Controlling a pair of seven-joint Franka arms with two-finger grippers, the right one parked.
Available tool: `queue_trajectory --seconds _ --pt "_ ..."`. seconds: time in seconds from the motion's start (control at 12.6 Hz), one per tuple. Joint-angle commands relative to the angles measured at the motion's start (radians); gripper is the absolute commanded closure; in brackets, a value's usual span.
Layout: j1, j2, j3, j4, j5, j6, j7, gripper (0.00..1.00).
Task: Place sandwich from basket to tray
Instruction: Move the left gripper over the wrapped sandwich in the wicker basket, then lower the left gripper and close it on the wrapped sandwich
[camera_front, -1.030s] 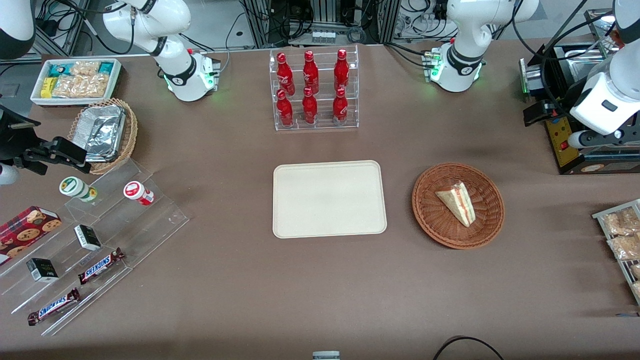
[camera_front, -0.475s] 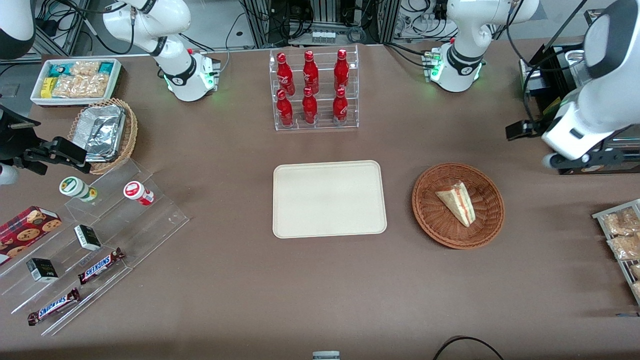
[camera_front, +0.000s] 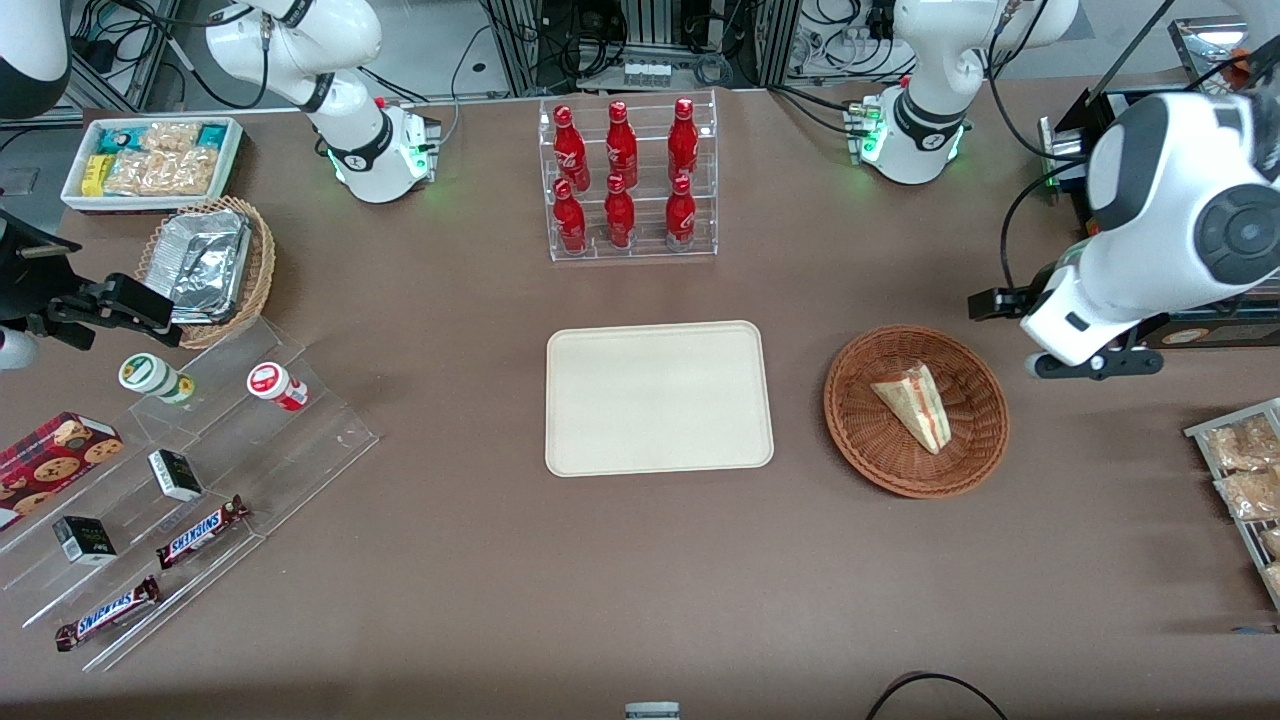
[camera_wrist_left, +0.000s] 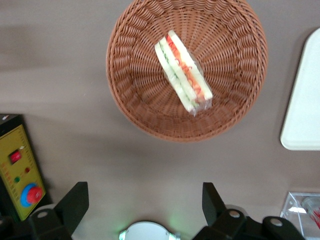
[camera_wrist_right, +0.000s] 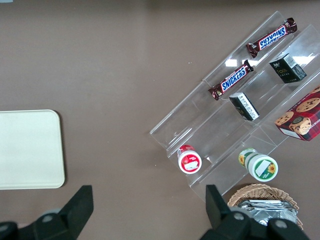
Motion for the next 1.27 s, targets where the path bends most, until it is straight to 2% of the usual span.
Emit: queue_trajectory --seconds 0.0,0.32,0.63,0.79,1.19 --pt "-0.037 -0.016 0.008 -0.134 -0.012 0.153 -0.014 0.0" --pt "-0.067 -0.005 0.006 -0.26 -0.012 0.365 -0.136 0.0" --pt "-0.099 0.023 0.008 -0.332 -0.012 0.557 -0.504 0.0" --pt "-0.1 0.049 0.006 -0.337 -0.012 0.598 -0.661 0.0" --pt "-0.11 0.095 0.006 -0.34 -0.012 0.677 -0.831 0.0"
